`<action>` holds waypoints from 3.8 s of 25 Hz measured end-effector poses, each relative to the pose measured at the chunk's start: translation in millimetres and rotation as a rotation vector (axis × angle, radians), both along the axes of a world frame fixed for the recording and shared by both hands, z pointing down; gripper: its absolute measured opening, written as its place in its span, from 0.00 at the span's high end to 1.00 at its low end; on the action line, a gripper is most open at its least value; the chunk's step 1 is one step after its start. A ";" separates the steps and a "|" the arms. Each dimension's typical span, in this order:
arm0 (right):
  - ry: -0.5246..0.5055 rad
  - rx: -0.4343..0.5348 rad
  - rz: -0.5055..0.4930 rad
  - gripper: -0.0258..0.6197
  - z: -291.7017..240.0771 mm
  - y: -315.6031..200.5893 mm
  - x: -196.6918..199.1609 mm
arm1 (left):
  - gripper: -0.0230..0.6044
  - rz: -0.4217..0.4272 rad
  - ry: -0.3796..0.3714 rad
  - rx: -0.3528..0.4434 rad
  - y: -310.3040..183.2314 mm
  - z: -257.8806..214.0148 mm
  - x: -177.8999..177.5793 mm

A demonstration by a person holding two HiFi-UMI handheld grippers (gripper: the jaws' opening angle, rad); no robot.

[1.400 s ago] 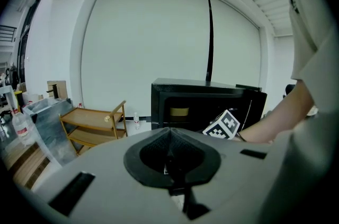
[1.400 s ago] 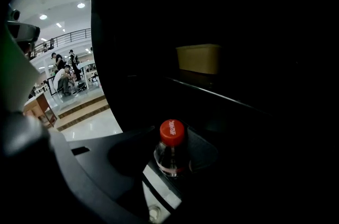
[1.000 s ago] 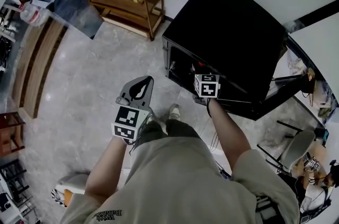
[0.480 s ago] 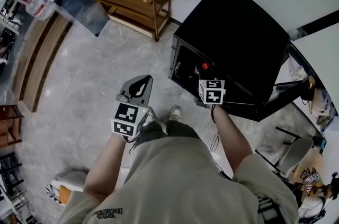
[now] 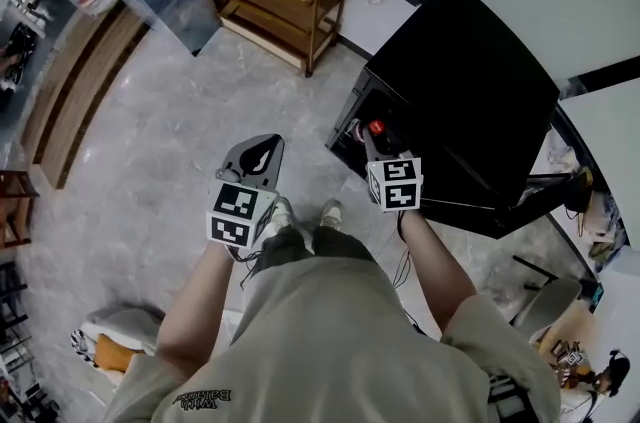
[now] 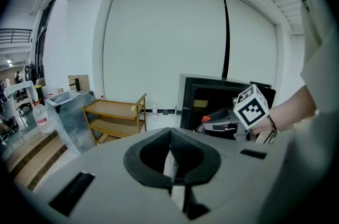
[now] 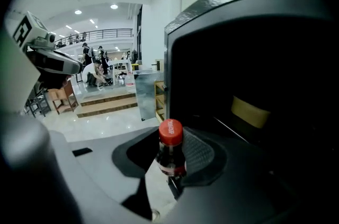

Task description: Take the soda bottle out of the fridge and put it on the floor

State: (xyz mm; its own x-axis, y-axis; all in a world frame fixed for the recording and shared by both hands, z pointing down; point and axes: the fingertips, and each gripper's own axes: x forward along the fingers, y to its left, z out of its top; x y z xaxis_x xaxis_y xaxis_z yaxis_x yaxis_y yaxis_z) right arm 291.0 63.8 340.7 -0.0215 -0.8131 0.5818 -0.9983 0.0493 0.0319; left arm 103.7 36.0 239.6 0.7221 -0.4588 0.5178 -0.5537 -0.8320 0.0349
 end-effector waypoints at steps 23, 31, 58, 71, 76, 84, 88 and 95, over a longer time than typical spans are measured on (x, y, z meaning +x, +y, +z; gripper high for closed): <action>-0.001 -0.072 -0.398 0.79 36.4 -83.2 -190.4 | 0.95 -0.244 -0.066 -0.066 -51.9 52.7 -145.0; 0.001 -0.124 -0.453 0.79 85.3 -108.1 -224.6 | 0.95 -0.281 -0.105 -0.145 -74.3 116.9 -168.5; 0.017 -0.345 -0.478 0.79 374.7 -126.1 -275.6 | 0.95 -0.223 -0.195 -0.431 -84.5 434.8 -183.5; -0.015 -0.477 -0.469 0.79 545.9 -82.8 -295.7 | 0.95 -0.160 -0.230 -0.532 -57.4 599.6 -193.4; -0.045 -0.532 -0.446 0.79 606.4 -57.9 -299.4 | 0.95 -0.148 -0.222 -0.580 -37.7 655.5 -188.7; -0.045 -0.617 -0.375 0.78 693.5 -36.4 -295.1 | 0.95 -0.193 -0.226 -0.652 -18.4 732.5 -185.9; -0.036 -0.645 -0.360 0.78 721.9 -28.1 -287.3 | 0.95 -0.206 -0.207 -0.698 -15.2 750.8 -183.4; -0.012 -0.719 -0.392 0.78 747.9 -17.1 -291.1 | 0.95 -0.217 -0.210 -0.734 -20.5 764.4 -176.3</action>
